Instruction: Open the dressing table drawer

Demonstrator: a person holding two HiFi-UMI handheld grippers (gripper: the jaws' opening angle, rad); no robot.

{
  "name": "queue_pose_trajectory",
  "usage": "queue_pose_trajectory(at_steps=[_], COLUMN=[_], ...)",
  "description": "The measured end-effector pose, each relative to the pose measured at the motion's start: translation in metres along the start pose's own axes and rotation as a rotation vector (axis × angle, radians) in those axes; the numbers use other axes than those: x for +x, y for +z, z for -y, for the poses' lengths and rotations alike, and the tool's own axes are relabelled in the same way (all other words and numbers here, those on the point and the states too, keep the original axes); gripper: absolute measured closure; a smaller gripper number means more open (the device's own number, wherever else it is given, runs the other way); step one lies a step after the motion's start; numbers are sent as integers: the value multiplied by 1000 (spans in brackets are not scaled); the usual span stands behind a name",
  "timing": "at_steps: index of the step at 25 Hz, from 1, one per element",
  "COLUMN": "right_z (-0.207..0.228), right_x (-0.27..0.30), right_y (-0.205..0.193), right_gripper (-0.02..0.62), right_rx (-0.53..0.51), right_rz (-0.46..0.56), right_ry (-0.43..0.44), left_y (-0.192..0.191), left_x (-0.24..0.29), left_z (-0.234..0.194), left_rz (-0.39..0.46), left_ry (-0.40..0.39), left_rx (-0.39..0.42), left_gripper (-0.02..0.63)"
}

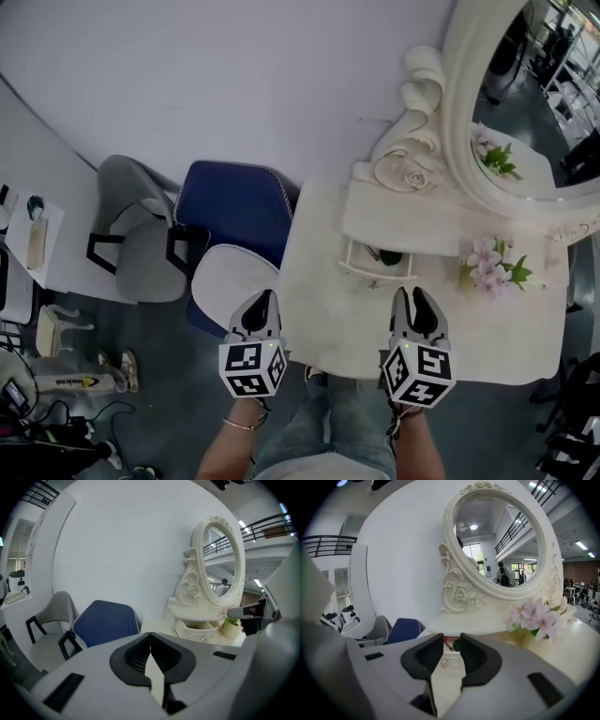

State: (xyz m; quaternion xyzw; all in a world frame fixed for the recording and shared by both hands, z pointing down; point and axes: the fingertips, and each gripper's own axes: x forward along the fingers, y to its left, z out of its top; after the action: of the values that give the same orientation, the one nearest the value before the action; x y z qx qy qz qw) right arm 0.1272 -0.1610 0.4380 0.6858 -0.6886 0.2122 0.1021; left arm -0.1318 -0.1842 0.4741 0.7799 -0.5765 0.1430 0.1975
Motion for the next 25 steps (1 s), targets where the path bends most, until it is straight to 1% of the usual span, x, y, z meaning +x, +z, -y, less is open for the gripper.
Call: queue_pose_trajectory(at_steps=[3,8,10,12,15,18,22,25], right_z=[4,10,16,25,43,65,94,108], right_x=[-19,-47,-58,-70,-89,-107,-129,-141], right_y=[29,80,101,121,148,169,191,201], right_gripper=[485,489,492,508,523,544,588,588], right_rx=[21,21,23,20,12,8,-4,-20], right_rz=[58,163,222,284,358,423,486,522], right_ry=[15,34,36,30,-9,-66,-144,-176], left_y=[25,71,95,121,160,192,226,246], left_x=[-3,-3,-1,1,-2,-6,-10,-13], left_z=[13,37,46,56,70,82,96,102], left_rz=[36,107,147,196,269,325,376,405], left_ry=[-26,-83,-105,-125,-154,-182,-213,-226], left_rx=[13,27,48,70,93,105,123,137], left_gripper=[588,588,588,588,588,588,588,588])
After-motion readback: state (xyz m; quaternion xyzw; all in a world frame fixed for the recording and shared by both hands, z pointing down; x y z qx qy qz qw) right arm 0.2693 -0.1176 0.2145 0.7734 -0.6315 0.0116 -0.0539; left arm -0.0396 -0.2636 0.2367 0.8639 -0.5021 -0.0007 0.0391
